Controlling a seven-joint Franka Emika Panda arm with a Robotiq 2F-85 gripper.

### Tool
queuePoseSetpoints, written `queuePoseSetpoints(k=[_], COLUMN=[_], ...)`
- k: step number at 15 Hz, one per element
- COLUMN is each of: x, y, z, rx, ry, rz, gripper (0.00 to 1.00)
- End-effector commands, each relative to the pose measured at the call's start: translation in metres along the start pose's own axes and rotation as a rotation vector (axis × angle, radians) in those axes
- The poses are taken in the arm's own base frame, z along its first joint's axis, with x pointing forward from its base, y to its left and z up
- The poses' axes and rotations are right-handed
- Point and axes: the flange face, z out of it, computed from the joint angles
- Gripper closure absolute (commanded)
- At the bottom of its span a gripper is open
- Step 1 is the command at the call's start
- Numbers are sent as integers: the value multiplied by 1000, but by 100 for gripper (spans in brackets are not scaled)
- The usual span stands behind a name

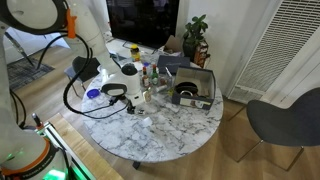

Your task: Move the white sunglasses to the left

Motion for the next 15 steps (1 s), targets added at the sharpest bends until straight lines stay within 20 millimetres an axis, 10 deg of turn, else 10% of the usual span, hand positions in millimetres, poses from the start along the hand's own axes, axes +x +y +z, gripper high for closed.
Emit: queuePoseSetpoints(k=[1, 13, 15], x=[4, 3, 1], y=[1, 1, 0], z=[15, 17, 12], rx=[2, -12, -10], ry=[9, 20, 23], rz=[1, -5, -9], gripper=[35, 99, 97])
